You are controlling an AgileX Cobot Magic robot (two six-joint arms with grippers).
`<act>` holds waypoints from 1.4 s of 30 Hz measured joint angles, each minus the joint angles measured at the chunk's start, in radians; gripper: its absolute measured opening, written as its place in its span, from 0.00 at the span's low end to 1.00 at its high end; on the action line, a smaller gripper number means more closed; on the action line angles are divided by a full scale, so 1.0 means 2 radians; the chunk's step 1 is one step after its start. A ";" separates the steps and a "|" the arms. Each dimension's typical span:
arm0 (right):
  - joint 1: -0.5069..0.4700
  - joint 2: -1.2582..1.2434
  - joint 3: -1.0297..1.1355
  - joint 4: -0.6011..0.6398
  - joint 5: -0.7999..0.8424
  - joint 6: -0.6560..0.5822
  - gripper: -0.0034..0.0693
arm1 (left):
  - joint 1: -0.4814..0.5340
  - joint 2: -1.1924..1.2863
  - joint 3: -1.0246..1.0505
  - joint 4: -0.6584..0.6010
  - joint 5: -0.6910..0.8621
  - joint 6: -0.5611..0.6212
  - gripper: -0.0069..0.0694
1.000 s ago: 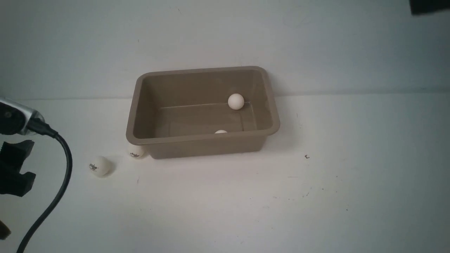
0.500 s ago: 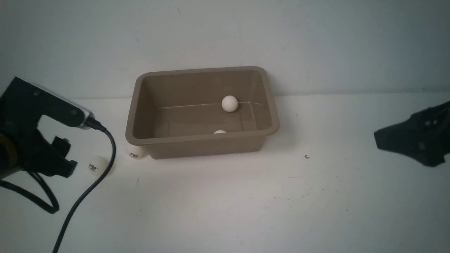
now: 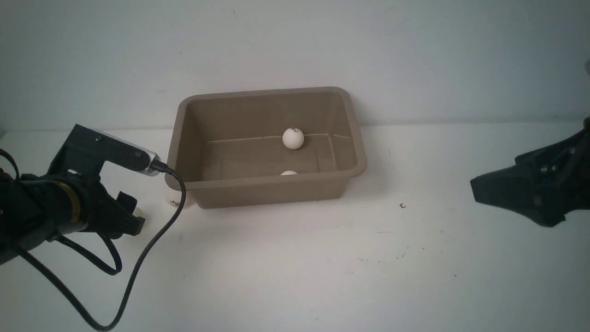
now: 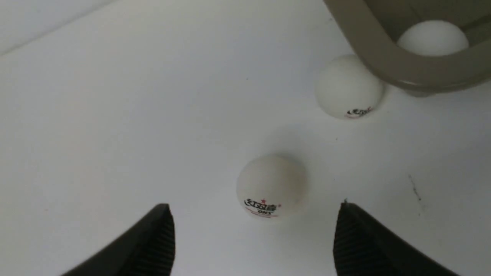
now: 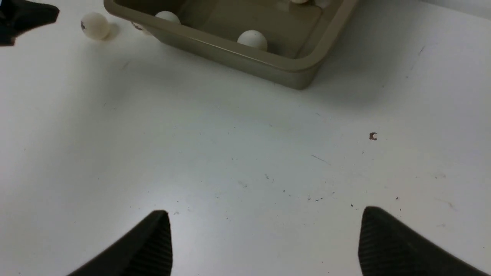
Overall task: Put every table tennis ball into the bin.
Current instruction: Use the left arm to clamp the table tennis ball closest to it
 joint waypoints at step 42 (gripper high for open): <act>0.000 0.000 0.000 0.024 -0.005 -0.009 0.86 | -0.169 -0.014 0.000 0.004 -0.186 -0.021 0.74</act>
